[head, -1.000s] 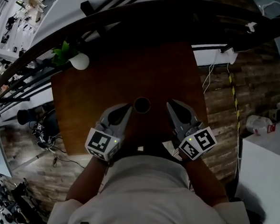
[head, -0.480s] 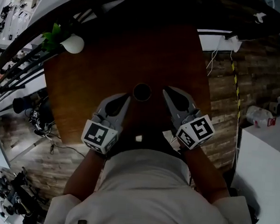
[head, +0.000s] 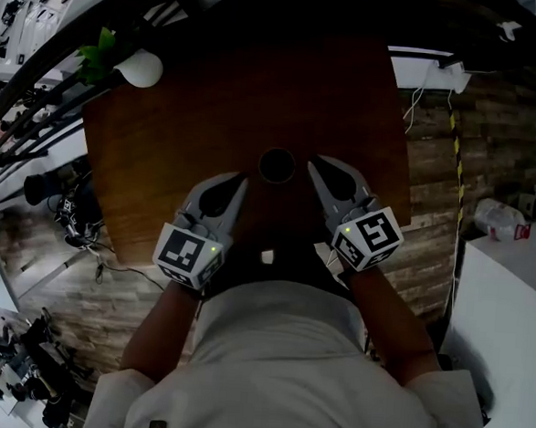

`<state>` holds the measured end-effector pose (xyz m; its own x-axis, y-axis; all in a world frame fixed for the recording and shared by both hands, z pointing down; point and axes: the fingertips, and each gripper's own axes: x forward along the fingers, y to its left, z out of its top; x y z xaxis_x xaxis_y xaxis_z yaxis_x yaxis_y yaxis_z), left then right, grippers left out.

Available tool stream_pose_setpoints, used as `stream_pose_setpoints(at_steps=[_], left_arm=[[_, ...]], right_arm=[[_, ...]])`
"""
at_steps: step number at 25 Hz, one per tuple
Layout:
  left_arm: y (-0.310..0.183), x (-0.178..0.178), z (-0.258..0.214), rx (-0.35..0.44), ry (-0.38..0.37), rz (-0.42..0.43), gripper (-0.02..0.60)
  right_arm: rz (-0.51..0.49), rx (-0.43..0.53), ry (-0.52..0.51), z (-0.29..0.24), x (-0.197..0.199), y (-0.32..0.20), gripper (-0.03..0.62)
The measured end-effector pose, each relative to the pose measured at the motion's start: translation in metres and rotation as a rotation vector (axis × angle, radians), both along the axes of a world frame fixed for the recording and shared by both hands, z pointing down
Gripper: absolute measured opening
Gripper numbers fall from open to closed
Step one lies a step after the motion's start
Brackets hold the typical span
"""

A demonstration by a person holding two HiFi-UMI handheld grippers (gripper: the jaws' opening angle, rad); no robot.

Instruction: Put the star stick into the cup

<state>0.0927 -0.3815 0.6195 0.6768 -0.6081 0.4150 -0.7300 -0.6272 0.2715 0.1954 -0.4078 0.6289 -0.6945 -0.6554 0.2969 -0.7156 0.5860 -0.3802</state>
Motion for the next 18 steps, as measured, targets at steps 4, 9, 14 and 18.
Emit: stream_pose_setpoints(at_steps=[4,9,14,18], left_arm=[[0.004,0.001,0.003,-0.004,-0.007,0.008,0.002],[0.004,0.002,0.014,-0.016,-0.020,0.010,0.002],[0.004,0.002,0.022,-0.028,-0.029,0.003,0.002],[0.004,0.004,0.022,-0.022,-0.027,0.001,0.002]], right_arm=[[0.011,-0.005,0.007,0.008,-0.001,-0.002,0.025],[0.013,-0.012,0.014,0.021,-0.004,-0.008,0.025],[0.004,-0.024,0.020,0.033,-0.007,-0.007,0.025],[-0.002,-0.028,0.025,0.038,-0.008,-0.008,0.025]])
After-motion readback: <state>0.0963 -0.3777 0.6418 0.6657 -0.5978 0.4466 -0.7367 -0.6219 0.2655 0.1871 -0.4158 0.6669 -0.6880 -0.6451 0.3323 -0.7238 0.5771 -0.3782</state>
